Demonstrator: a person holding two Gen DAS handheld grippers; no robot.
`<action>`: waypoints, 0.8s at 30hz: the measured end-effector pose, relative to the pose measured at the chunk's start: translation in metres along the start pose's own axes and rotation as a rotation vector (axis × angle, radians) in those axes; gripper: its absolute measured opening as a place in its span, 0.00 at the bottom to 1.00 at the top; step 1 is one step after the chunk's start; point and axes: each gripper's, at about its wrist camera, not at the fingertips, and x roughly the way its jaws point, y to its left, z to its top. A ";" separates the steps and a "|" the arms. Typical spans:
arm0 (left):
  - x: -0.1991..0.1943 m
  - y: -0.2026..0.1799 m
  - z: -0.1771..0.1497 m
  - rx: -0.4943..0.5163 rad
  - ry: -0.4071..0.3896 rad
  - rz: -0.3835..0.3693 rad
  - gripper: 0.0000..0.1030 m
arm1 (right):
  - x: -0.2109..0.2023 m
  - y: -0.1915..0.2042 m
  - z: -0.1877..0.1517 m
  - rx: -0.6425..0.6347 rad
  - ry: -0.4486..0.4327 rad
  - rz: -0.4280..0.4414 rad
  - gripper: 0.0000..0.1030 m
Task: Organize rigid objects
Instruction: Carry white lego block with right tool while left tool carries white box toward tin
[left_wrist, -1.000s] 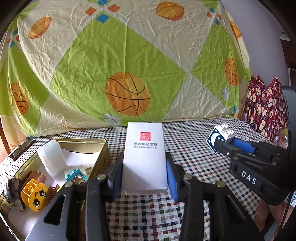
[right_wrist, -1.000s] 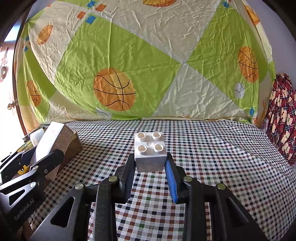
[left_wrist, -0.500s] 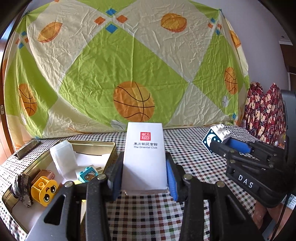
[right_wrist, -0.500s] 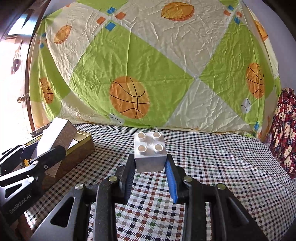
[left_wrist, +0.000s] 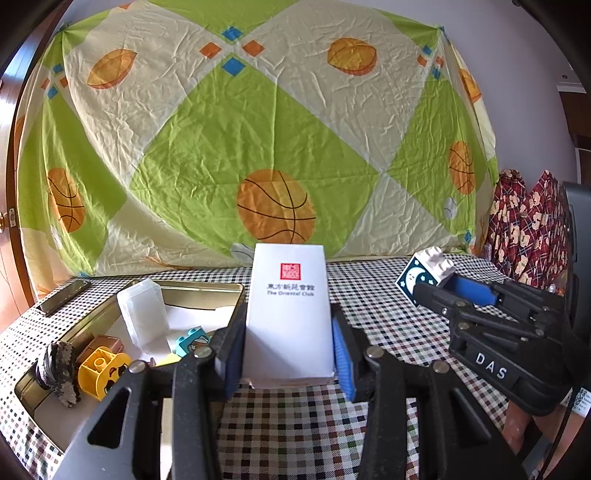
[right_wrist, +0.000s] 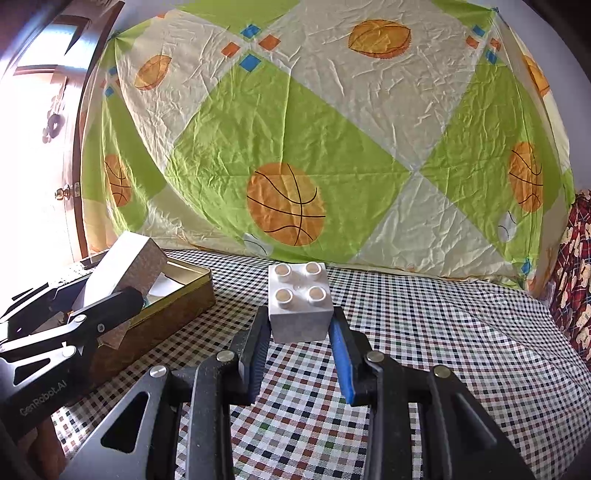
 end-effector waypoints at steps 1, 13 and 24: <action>0.000 0.000 0.000 -0.001 -0.001 0.001 0.39 | 0.000 0.001 0.000 -0.001 -0.001 0.003 0.33; -0.010 0.009 -0.002 -0.006 -0.014 0.007 0.39 | -0.006 0.008 -0.002 -0.007 -0.021 0.026 0.33; -0.016 0.015 -0.003 -0.016 -0.025 0.017 0.39 | -0.012 0.014 -0.003 -0.014 -0.039 0.044 0.33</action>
